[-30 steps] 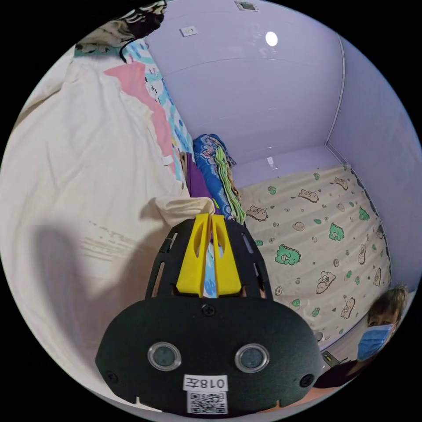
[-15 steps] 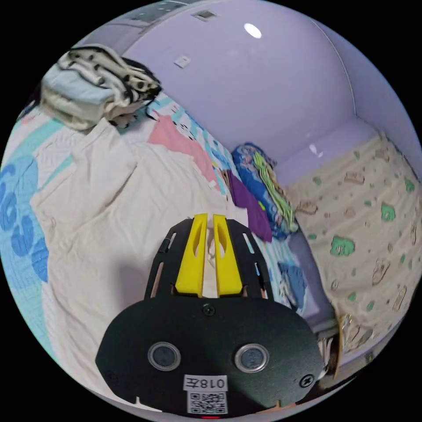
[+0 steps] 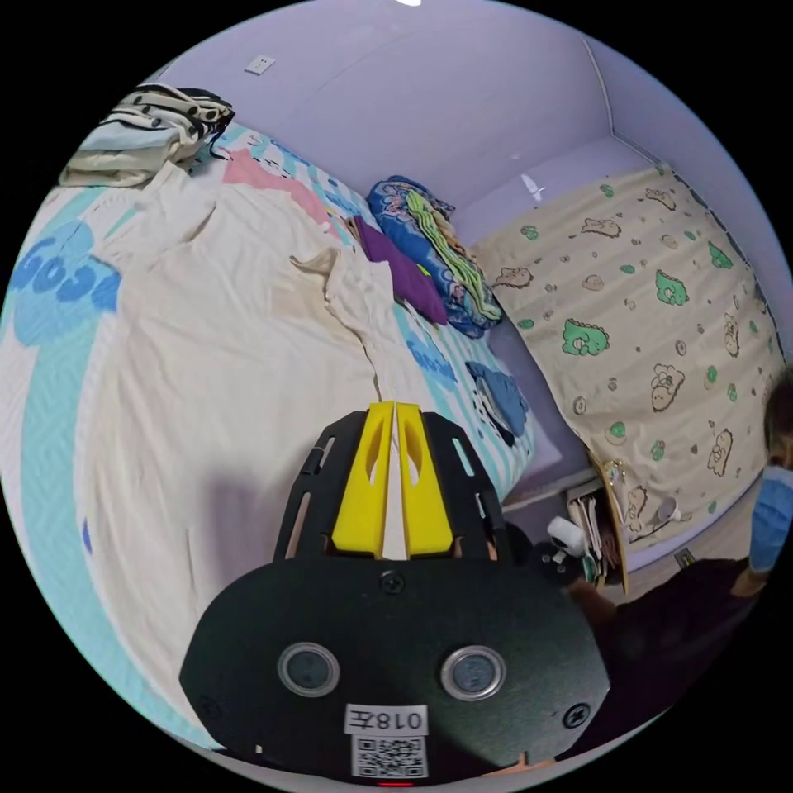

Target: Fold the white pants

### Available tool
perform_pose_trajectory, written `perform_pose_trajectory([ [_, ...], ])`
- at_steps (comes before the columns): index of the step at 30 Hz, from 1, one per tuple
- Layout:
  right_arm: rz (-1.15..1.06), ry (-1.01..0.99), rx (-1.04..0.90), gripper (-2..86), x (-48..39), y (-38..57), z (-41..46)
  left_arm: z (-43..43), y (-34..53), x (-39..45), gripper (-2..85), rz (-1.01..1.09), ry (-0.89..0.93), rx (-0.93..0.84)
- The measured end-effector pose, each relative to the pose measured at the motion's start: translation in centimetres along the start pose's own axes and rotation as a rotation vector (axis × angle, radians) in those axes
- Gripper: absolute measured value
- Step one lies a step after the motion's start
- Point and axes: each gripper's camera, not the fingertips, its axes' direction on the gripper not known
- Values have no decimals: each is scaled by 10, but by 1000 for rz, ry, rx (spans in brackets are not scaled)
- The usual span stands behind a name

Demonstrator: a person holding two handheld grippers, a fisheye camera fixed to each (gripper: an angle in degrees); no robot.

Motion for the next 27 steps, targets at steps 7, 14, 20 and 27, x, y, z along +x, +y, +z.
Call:
perform_pose_trajectory([
  [7,77,383,84,63,-29,37,-4,2,103,43,-10,-3,102,-113],
  [14,-97,772,93,73,-44,51,30,91,144,100,-10,94,169,-366],
  [20,-131,749,54,70,-24,40,62,142,136,91,-10,34,45,-445],
  [27,-158,726,81,38,-39,51,68,144,148,93,-10,-45,77,-409],
])
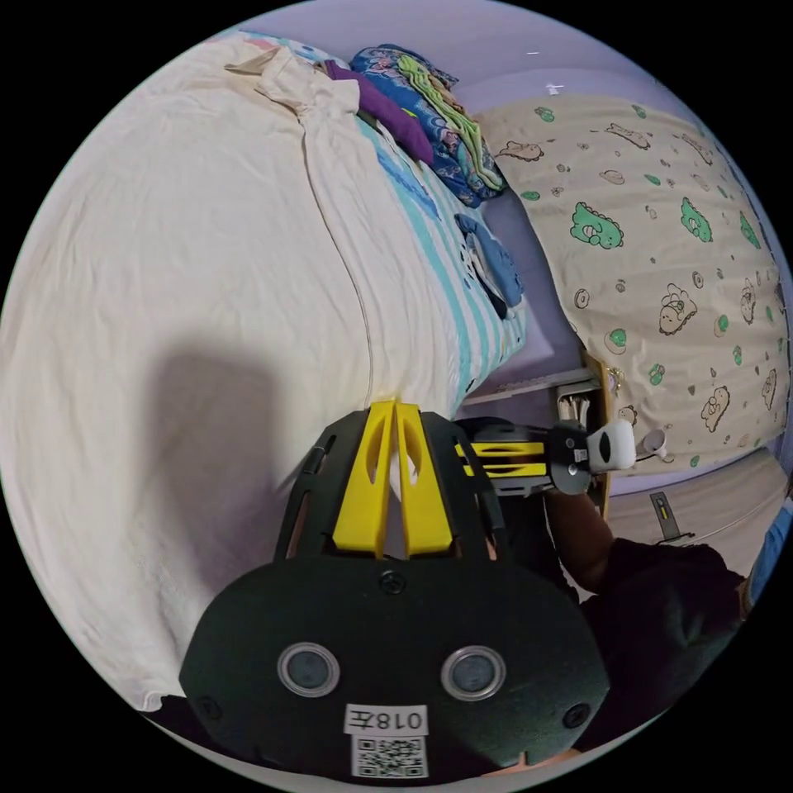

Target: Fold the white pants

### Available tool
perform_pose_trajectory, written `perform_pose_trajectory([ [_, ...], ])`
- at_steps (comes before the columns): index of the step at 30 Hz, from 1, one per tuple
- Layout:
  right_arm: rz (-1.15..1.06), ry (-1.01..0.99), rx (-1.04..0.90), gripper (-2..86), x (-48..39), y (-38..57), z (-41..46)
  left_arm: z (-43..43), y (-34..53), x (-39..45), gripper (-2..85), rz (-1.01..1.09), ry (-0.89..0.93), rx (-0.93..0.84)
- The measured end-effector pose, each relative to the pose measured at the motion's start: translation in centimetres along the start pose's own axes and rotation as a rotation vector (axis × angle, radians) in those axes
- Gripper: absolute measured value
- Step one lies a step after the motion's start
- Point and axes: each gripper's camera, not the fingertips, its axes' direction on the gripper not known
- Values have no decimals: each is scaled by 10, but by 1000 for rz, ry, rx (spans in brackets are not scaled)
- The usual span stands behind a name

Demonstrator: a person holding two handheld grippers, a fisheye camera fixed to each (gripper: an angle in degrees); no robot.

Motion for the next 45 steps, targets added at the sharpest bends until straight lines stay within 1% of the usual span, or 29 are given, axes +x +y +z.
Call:
perform_pose_trajectory([
  [3,-21,-48,24,8,-8,6,-25,2,2,2,-10,-7,9,0],
  [5,-67,-173,28,2,-14,10,-41,3,3,2,-10,-20,22,-2],
  [6,-74,-245,75,2,-15,14,-53,4,4,2,-10,-27,31,-1],
  [7,-37,-249,131,6,-12,19,-61,5,4,2,-10,-29,35,-1],
  [8,-5,-228,145,9,-9,20,-63,5,5,2,-10,-32,42,2],
  [10,99,-136,140,48,5,19,-55,6,7,0,-10,-39,60,10],
  [11,114,-122,132,56,8,17,-51,7,9,-1,-10,-46,73,16],
  [14,76,-93,51,84,14,-7,-23,8,12,-2,-10,-60,94,25],
  [16,31,-35,-45,90,14,-27,1,9,14,-1,-10,-66,95,23],
  [19,6,-55,-97,70,19,-45,19,10,14,1,-10,-71,88,16],
  [21,-2,-57,-85,36,19,-50,18,10,16,3,-10,-76,88,17],
  [23,22,-55,-73,22,21,-53,10,10,17,3,-10,-78,87,16],
  [26,119,-88,-56,12,27,-50,-15,8,20,3,-10,-80,86,13],
  [28,311,-195,30,8,42,-42,-42,7,23,1,-10,-81,90,16],
  [30,455,-303,131,5,54,-31,-54,6,26,-1,-10,-84,103,26],
  [31,512,-343,140,3,58,-27,-52,7,27,-2,-10,-85,104,28],
  [35,499,-364,19,1,44,-30,-30,6,30,-3,-10,-83,98,25],
  [38,471,-317,45,5,39,-36,-32,3,35,-1,-10,-71,76,-17],
  [41,407,-197,95,17,46,-56,-39,-4,50,7,-10,-23,62,-33],
  [43,340,-55,58,31,53,-83,-28,-5,63,10,-10,-5,66,-31],
  [45,299,10,33,35,61,-104,-10,-4,76,14,-10,30,92,-2],
])
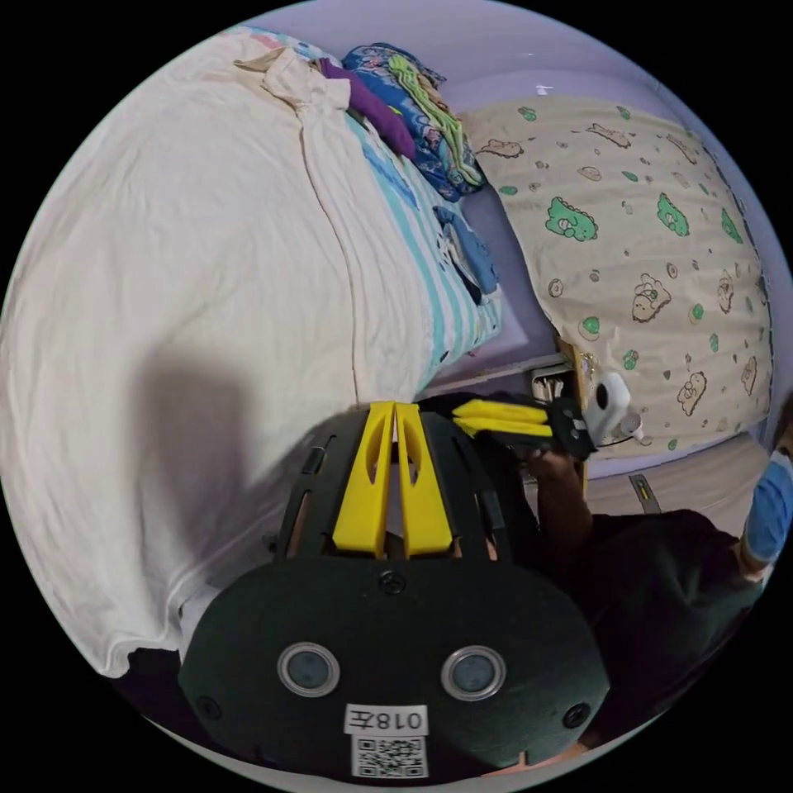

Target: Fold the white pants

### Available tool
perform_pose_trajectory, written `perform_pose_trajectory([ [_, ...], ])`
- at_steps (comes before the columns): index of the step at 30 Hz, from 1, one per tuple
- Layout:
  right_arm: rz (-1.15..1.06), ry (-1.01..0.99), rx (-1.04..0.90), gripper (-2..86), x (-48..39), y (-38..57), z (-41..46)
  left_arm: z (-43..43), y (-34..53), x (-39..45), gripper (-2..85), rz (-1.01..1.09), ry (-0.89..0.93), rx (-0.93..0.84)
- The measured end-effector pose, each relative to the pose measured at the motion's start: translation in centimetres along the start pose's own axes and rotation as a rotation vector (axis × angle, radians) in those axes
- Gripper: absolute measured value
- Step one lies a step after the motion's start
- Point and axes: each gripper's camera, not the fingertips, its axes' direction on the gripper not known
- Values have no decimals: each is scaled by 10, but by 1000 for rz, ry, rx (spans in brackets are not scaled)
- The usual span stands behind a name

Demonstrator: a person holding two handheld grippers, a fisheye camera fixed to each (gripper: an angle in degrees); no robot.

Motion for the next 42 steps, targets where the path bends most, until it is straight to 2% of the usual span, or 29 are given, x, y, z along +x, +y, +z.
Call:
perform_pose_trajectory([
  [2,-28,5,-55,37,5,-19,29,6,2,1,-10,17,14,-3],
  [3,-43,-52,-143,38,8,-29,53,11,2,0,-10,17,-14,-17],
  [4,-43,-140,-262,37,10,-35,76,14,1,-1,-10,11,-46,-32],
  [6,-39,-175,-353,30,7,-36,90,21,0,-13,-10,-40,-172,-141],
  [8,-47,-153,-280,27,1,-39,74,13,5,-22,-10,-75,-117,-129],
  [10,-43,-171,-138,38,3,-46,39,2,9,-23,-10,-37,-63,-106],
  [12,-36,-163,-24,50,10,-54,15,-20,15,-19,-10,47,49,-8],
  [15,-30,-127,172,65,27,-79,-18,-40,14,-13,-10,142,96,84],
  [17,-44,-95,278,71,38,-107,-32,-44,9,-13,-10,178,102,84],
  [21,-128,15,425,76,61,-203,-45,-62,-7,-21,-10,270,150,50],
  [24,-173,95,451,80,80,-289,-30,-99,-22,-37,-10,330,168,64],
  [28,-240,162,377,85,99,-415,22,-165,-39,-68,-10,382,131,163],
  [31,-331,267,253,94,98,-492,75,-217,-32,-93,-10,435,-41,322],
  [33,-404,330,124,103,96,-529,112,-245,-6,-121,-10,401,-141,498],
  [37,-523,464,-91,98,94,-578,178,-271,8,-145,-10,384,-116,545],
  [39,-521,513,-128,58,97,-589,194,-285,14,-148,-10,404,-188,562],
  [42,-405,562,-121,18,111,-600,194,-299,23,-167,-10,368,-133,600],
])
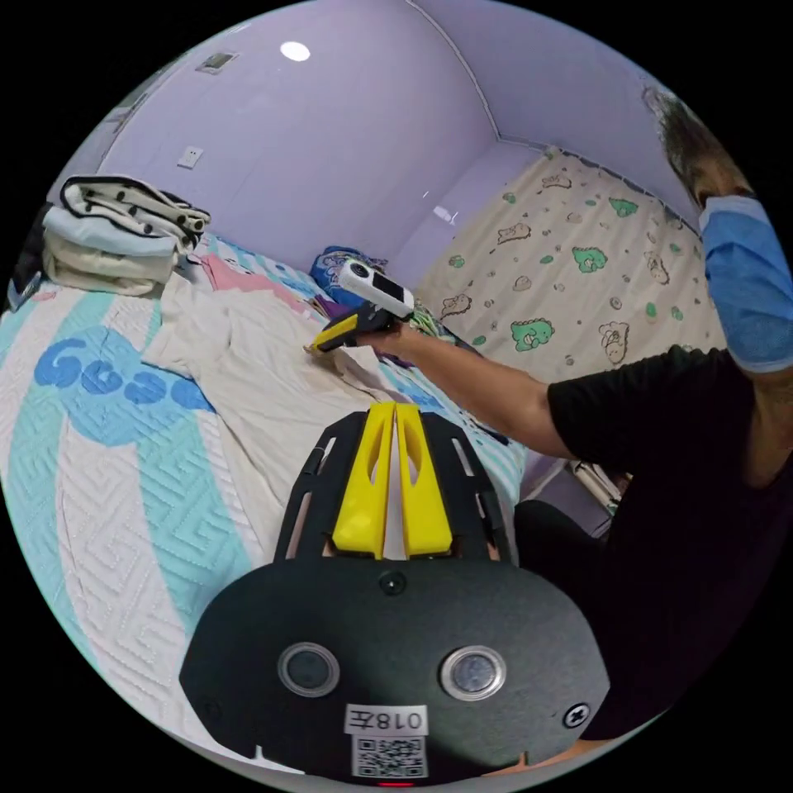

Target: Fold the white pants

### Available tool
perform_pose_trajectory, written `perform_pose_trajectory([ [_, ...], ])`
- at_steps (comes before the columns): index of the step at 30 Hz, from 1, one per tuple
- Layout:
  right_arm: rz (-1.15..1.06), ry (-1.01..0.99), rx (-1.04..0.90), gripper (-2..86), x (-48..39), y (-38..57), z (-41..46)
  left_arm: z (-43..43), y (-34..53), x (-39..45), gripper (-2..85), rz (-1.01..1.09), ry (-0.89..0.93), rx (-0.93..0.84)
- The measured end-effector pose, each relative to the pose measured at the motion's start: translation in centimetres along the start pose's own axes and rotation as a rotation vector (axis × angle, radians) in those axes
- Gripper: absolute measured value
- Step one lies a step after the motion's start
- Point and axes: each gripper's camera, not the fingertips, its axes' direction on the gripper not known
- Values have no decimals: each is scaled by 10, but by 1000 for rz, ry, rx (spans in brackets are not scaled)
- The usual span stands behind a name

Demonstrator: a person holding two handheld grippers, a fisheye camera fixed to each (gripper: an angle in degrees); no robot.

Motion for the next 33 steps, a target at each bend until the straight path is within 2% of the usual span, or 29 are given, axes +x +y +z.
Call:
perform_pose_trajectory([
  [2,177,-40,52,12,21,8,-10,-8,4,-12,-10,-38,27,21],
  [4,490,-97,253,9,51,34,-31,-16,6,-20,-10,-56,38,38],
  [6,658,-156,402,11,63,51,-38,-20,8,-29,-10,-62,30,46],
  [9,758,-240,510,26,70,44,-22,-17,13,-42,-10,-80,21,31],
  [14,614,-523,371,117,73,3,24,-11,15,-55,-10,-78,22,-17],
  [18,665,-416,587,115,83,58,-19,-17,18,-70,-10,-112,41,0],
  [20,618,-377,630,101,76,83,-35,-18,19,-73,-10,-114,43,1],
  [23,443,-378,514,87,45,97,-35,-17,20,-77,-10,-108,38,-9],
  [25,349,-284,370,81,15,95,-19,-17,20,-79,-10,-103,34,-13],
  [28,291,-149,283,72,-9,88,-4,-18,22,-83,-10,-104,25,-11],
  [33,255,-135,239,64,-14,77,9,-20,24,-90,-10,-102,22,-6],
])
